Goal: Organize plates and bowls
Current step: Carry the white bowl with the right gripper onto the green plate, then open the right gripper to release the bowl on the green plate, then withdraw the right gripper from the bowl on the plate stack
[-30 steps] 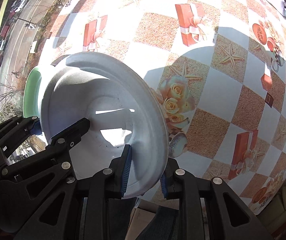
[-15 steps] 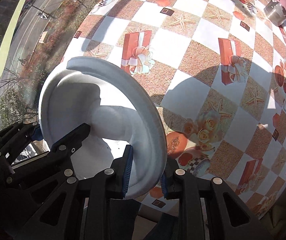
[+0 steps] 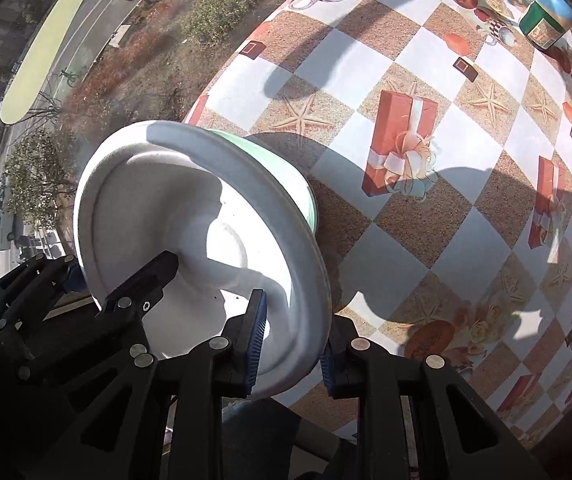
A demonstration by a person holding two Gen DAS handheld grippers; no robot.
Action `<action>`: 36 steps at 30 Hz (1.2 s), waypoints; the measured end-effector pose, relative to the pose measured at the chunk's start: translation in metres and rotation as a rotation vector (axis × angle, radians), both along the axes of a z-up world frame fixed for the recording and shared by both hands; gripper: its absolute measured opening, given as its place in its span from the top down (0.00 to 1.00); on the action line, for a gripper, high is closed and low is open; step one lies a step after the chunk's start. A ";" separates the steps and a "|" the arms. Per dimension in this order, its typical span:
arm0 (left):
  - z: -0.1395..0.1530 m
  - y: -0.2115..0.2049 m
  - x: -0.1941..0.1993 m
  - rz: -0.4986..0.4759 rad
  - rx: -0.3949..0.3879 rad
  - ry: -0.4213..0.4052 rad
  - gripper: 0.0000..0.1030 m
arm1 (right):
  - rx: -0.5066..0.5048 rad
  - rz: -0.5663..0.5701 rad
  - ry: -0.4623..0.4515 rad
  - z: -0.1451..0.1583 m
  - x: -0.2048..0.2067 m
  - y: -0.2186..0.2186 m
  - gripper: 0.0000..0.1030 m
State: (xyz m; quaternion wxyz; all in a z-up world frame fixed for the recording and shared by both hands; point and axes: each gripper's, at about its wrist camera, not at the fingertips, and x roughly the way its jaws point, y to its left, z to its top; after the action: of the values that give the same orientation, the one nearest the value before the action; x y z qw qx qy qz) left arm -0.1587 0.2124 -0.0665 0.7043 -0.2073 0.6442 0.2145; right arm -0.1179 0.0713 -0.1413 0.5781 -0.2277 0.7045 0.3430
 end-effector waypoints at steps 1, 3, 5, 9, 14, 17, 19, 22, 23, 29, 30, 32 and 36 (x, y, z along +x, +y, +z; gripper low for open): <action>-0.003 0.003 -0.002 0.013 -0.004 0.004 0.64 | 0.004 0.007 0.002 0.003 0.006 0.005 0.74; -0.008 0.007 -0.004 0.028 -0.011 0.012 0.64 | 0.002 0.011 0.010 -0.002 0.007 0.005 0.74; -0.010 0.010 -0.005 0.038 -0.011 0.017 0.64 | -0.003 0.014 0.012 -0.006 0.008 0.003 0.74; -0.008 0.006 -0.004 0.010 0.061 0.031 0.45 | -0.009 0.033 -0.012 -0.014 0.012 0.000 0.74; 0.001 0.006 -0.010 0.001 0.111 0.023 0.22 | -0.047 0.025 -0.060 0.000 0.028 -0.017 0.49; 0.010 -0.001 -0.014 -0.026 0.135 -0.009 0.00 | -0.038 0.006 -0.104 0.014 0.040 -0.037 0.30; 0.012 -0.009 -0.012 -0.060 0.138 -0.011 0.00 | -0.017 -0.019 -0.075 0.023 0.046 -0.053 0.22; 0.015 -0.017 -0.011 -0.084 0.084 -0.026 0.00 | 0.013 -0.066 -0.098 0.039 0.049 -0.070 0.00; 0.016 -0.020 -0.011 -0.090 0.075 -0.031 0.00 | 0.028 -0.076 -0.110 0.044 0.050 -0.075 0.00; 0.023 -0.036 -0.007 -0.129 0.109 -0.029 0.00 | 0.034 -0.094 -0.168 0.059 0.049 -0.101 0.00; 0.025 -0.036 -0.006 -0.131 0.119 -0.027 0.00 | 0.034 -0.098 -0.179 0.061 0.048 -0.102 0.00; 0.027 -0.036 -0.005 -0.130 0.129 -0.031 0.00 | 0.028 -0.102 -0.194 0.063 0.048 -0.105 0.00; 0.031 -0.037 -0.003 -0.131 0.147 -0.038 0.00 | 0.023 -0.104 -0.199 0.060 0.046 -0.100 0.00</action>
State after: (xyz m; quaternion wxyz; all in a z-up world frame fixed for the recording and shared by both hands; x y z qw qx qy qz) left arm -0.1621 0.1752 -0.0358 0.7422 -0.1163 0.6254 0.2108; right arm -0.0719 -0.0284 -0.0816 0.6648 -0.2171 0.6504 0.2964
